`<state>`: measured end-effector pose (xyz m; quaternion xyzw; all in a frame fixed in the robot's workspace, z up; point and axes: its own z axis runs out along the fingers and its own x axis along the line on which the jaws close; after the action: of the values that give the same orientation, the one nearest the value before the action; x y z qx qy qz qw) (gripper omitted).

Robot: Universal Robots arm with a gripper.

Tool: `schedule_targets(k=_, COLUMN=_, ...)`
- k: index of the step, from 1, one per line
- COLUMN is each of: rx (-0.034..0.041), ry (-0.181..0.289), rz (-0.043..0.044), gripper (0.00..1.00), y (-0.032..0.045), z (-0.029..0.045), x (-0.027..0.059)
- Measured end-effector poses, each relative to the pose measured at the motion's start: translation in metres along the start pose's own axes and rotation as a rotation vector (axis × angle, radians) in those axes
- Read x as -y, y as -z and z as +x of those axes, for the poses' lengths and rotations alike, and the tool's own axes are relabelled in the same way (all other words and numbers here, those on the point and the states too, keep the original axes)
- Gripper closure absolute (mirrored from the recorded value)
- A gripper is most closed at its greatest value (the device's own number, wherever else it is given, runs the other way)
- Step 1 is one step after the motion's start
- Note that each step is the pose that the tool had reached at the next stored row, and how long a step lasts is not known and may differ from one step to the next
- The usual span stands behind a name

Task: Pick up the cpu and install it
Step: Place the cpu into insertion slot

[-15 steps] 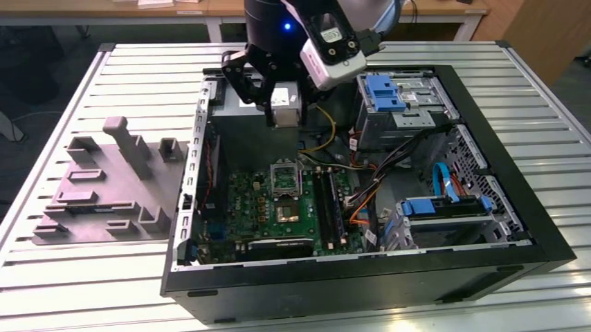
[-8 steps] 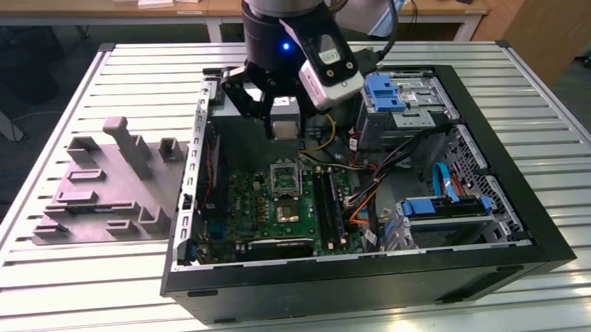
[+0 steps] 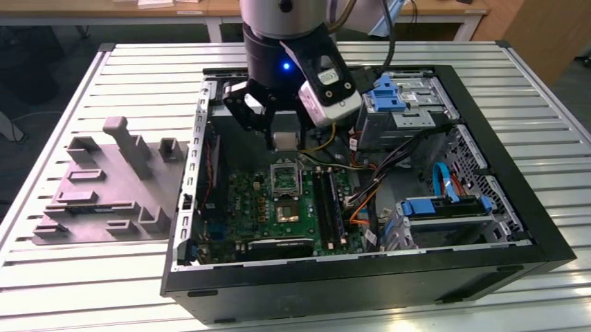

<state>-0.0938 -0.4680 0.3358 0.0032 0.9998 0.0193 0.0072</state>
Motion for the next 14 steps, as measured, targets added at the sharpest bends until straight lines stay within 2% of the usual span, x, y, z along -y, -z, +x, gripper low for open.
schedule_targets(k=2, rx=-0.0003, ry=0.0, rz=0.0021, gripper=0.53, y=-0.0021, z=0.0, x=0.0011)
schedule_targets(k=3, rx=-0.0004, ry=0.0, rz=0.0097, gripper=0.53, y=-0.0025, z=0.0, x=0.0011)
schedule_targets(k=5, rx=-0.0002, ry=0.001, rz=0.0362, gripper=0.53, y=-0.0029, z=0.0, x=0.0011)
schedule_targets(k=6, rx=-0.0001, ry=0.001, rz=0.0415, gripper=0.53, y=-0.0043, z=0.0, x=0.0012)
schedule_targets(k=14, rx=-0.0001, ry=0.001, rz=0.0419, gripper=0.53, y=-0.0187, z=0.0002, x=0.0043)
